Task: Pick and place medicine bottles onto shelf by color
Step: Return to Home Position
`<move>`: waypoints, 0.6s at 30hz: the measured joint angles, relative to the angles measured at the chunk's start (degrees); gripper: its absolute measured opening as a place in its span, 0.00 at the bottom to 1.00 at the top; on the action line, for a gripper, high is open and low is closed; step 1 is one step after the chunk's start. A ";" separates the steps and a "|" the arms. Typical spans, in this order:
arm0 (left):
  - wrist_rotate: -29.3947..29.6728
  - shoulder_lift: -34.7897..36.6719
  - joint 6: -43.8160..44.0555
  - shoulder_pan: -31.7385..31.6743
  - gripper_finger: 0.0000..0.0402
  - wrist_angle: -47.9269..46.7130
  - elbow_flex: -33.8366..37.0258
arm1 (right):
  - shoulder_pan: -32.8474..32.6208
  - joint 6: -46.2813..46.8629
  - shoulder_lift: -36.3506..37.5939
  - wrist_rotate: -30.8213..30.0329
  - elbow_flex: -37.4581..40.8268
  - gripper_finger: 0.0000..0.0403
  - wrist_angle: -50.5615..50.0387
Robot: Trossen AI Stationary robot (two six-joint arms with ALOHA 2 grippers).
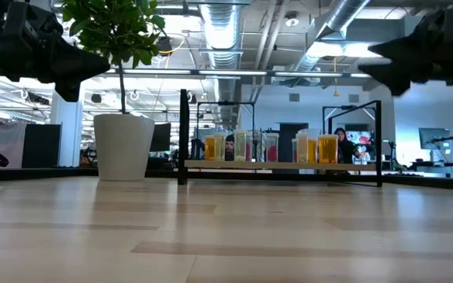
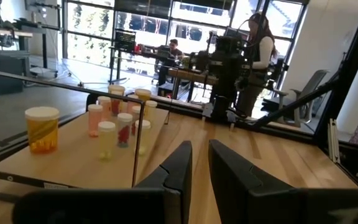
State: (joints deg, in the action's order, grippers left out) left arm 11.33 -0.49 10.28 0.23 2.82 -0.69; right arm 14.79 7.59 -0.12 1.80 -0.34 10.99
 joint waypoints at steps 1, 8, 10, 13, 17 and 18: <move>-0.02 0.00 0.04 0.00 0.11 0.02 0.00 | 0.02 -3.64 0.07 -0.03 0.00 0.75 1.71; -0.01 0.00 0.05 0.00 0.11 0.03 0.00 | 4.99 -13.93 0.02 -0.02 0.00 0.75 7.97; -0.02 0.00 0.10 0.00 0.11 0.03 0.00 | 7.40 -13.97 0.02 0.11 0.00 0.75 9.19; -0.02 0.00 0.00 0.00 0.11 0.03 0.00 | 11.02 -14.05 0.02 2.35 0.00 0.75 9.73; -0.02 0.00 0.09 0.00 0.11 0.03 0.00 | 15.60 -14.08 0.02 3.16 0.00 0.75 10.08; -0.02 0.00 0.05 0.00 0.11 0.01 0.00 | 16.61 -13.98 0.02 3.17 0.00 0.75 10.08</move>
State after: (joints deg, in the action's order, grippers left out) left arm 11.31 -0.49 10.33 0.23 2.83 -0.69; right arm 31.40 -6.39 -0.10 4.97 -0.34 21.07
